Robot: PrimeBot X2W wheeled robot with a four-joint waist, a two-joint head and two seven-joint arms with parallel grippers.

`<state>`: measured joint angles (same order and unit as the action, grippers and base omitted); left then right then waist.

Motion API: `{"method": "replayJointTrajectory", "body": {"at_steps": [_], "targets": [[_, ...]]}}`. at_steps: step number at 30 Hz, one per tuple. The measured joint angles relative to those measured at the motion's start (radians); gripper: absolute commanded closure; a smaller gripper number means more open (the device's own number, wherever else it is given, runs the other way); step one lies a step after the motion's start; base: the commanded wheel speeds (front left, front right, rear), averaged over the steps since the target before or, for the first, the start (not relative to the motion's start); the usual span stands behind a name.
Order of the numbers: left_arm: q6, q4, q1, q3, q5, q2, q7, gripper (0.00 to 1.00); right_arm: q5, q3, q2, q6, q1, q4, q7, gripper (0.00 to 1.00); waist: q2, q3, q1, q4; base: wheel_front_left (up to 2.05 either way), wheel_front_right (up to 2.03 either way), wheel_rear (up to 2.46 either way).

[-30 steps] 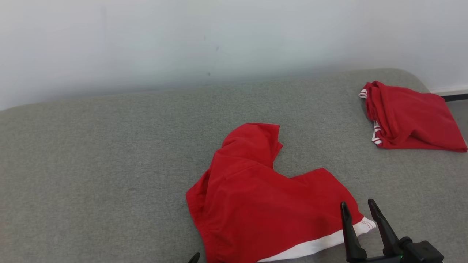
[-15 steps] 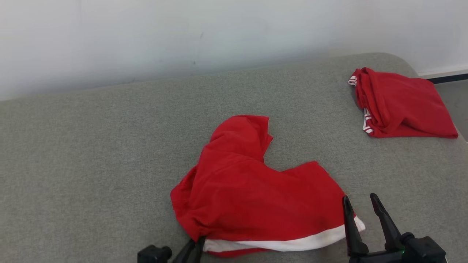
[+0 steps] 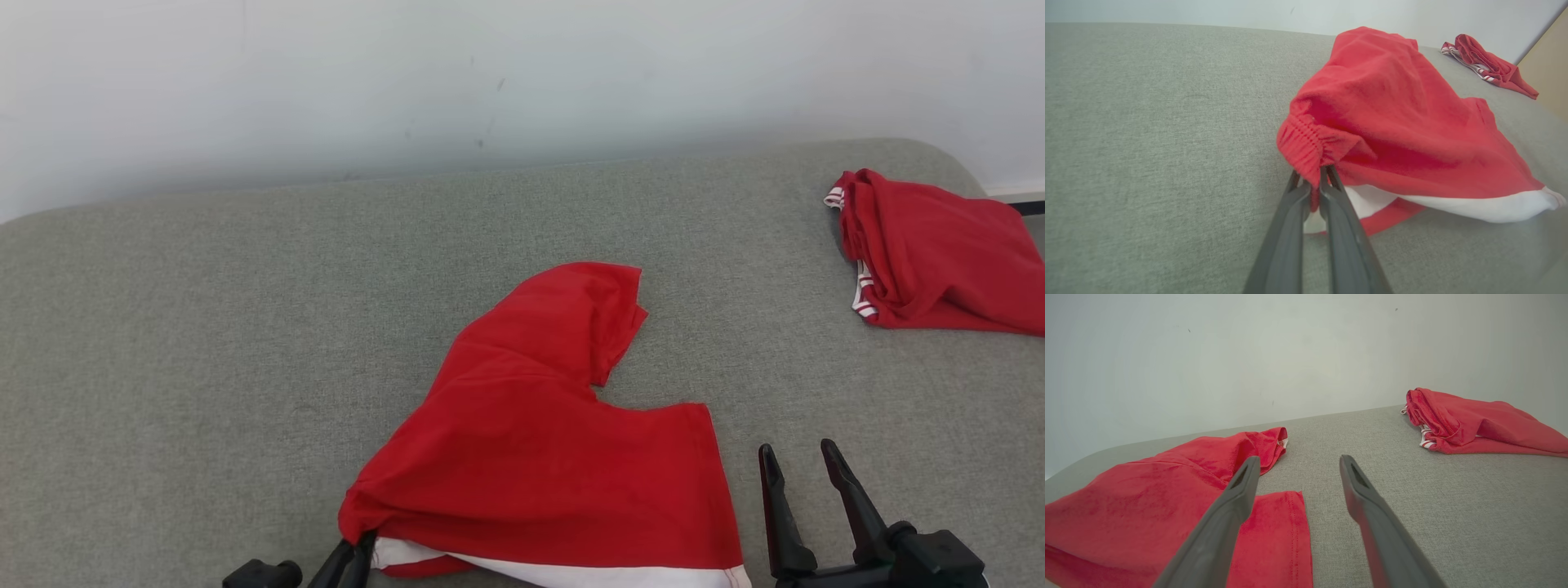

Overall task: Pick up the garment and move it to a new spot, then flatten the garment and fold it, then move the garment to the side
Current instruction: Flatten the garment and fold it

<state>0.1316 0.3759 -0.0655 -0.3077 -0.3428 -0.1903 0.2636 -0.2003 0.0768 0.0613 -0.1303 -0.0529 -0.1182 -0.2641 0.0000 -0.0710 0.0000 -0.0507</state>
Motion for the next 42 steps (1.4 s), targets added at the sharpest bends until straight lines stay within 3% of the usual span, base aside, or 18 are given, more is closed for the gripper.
{"method": "replayJointTrajectory", "body": {"at_steps": [1, 2, 3, 4, 14, 28, 42], "targets": [[0.000, 0.002, 0.004, 0.005, 0.000, -0.002, 0.000, 1.00, 0.000, 0.001, -0.001, 0.000, 0.002, -0.003, 0.000, 0.00, 0.0000, 0.001, 0.0000, 0.000, 0.00, 0.00, 0.00], [0.000, 0.003, 0.006, 0.013, 0.000, -0.001, 0.000, 0.59, 0.000, 0.001, -0.001, 0.000, 0.003, -0.006, 0.000, 0.00, 0.0000, 0.002, 0.0000, 0.000, 0.00, 0.00, 0.00], [0.000, 0.003, 0.007, 0.017, 0.000, 0.002, 0.000, 0.06, -0.002, 0.000, -0.001, 0.000, 0.003, -0.010, 0.000, 0.00, 0.0000, 0.003, 0.0000, 0.000, 0.00, 0.00, 0.00], [0.000, 0.001, 0.009, 0.021, 0.002, 0.005, 0.000, 0.00, -0.002, -0.001, -0.001, 0.000, 0.002, -0.013, 0.000, 0.00, 0.0000, 0.005, 0.0000, 0.000, 0.00, 0.00, 0.00], [0.000, -0.068, 0.052, 0.125, 0.036, 0.053, 0.000, 0.00, -0.008, -0.018, -0.002, 0.000, -0.028, -0.023, 0.000, 0.00, 0.0000, 0.042, 0.0000, 0.020, 0.00, 0.00, 0.00], [0.000, -0.269, 0.123, 0.379, 0.140, 0.096, 0.000, 0.00, -0.010, -0.027, 0.018, 0.000, -0.061, 0.018, 0.000, 0.00, 0.0000, 0.102, 0.0000, 0.056, 0.00, 0.00, 0.00], [0.000, -0.287, 0.173, 0.379, 0.214, 0.103, 0.000, 0.00, -0.001, -0.019, 0.037, 0.000, -0.111, 0.061, 0.000, 0.00, 0.0000, 0.122, -0.0001, 0.054, 0.00, 0.00, 0.00]]}}
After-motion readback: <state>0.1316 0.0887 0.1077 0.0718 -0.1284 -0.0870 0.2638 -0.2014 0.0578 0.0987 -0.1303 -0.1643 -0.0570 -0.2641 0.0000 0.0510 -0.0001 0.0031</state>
